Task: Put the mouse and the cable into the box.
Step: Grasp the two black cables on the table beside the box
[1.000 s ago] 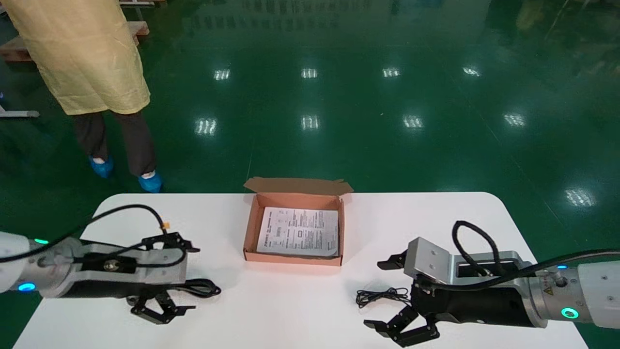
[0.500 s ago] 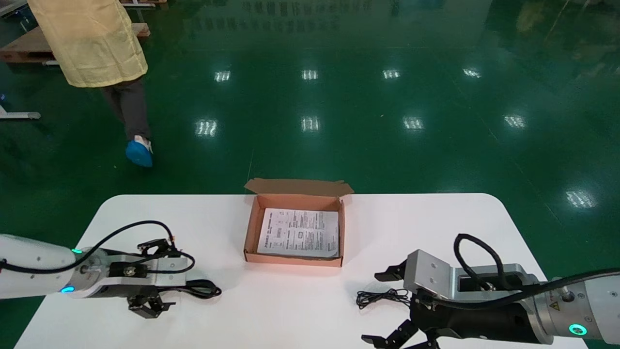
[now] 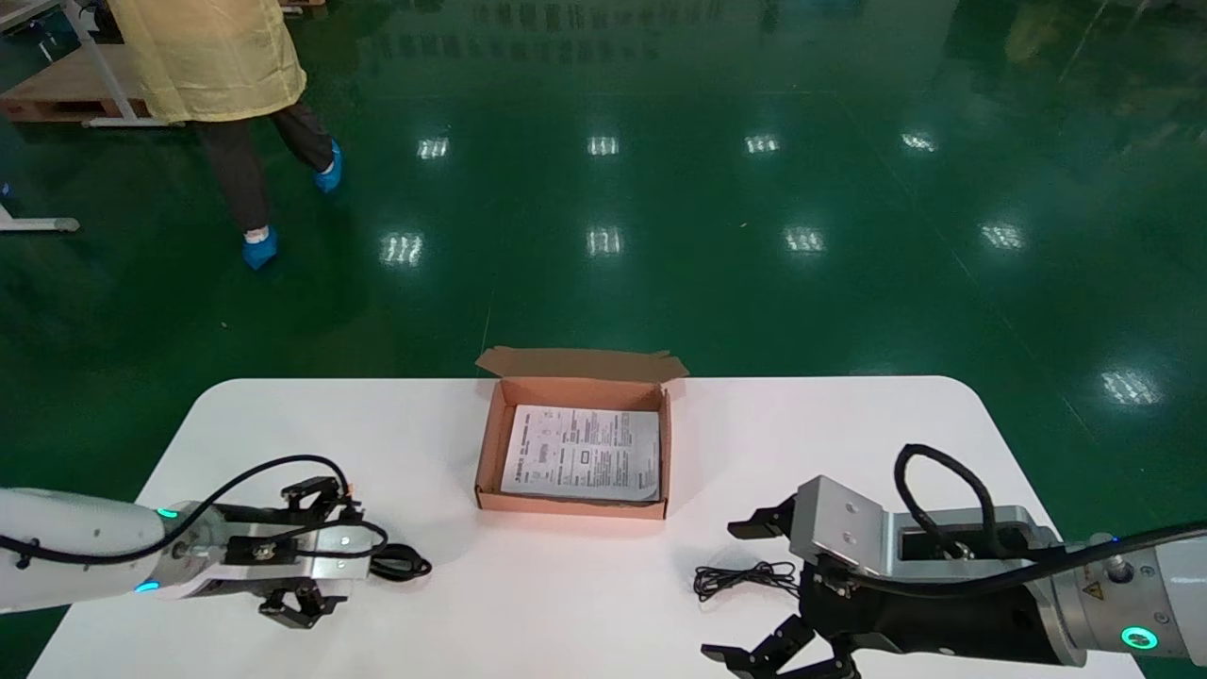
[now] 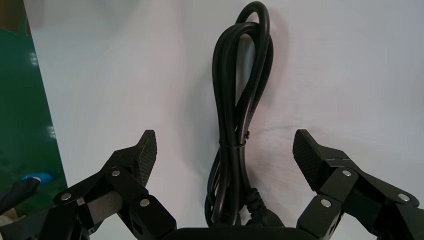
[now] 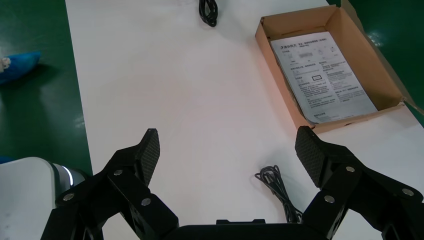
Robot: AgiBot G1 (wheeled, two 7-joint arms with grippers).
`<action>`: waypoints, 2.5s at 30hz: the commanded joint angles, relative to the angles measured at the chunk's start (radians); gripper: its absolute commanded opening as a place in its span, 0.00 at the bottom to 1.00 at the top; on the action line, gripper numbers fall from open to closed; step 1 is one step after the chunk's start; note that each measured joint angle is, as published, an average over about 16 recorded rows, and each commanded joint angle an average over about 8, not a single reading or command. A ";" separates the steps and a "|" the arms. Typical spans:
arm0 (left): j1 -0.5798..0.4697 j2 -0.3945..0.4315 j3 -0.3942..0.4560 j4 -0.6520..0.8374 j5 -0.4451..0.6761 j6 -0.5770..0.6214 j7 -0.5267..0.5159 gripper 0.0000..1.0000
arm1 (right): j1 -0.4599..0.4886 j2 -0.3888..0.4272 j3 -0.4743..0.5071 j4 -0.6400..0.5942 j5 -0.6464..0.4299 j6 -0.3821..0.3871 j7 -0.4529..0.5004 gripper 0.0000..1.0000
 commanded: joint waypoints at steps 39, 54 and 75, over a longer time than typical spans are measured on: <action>0.024 0.028 0.020 0.038 0.037 -0.060 0.044 1.00 | 0.106 -0.354 -0.158 -0.606 -0.399 0.322 -0.368 1.00; 0.025 0.028 0.020 0.038 0.038 -0.061 0.044 0.41 | 0.115 -0.409 -0.176 -0.731 -0.427 0.380 -0.479 0.57; 0.025 0.028 0.020 0.038 0.037 -0.060 0.044 0.00 | 0.113 -0.402 -0.175 -0.714 -0.416 0.361 -0.479 0.00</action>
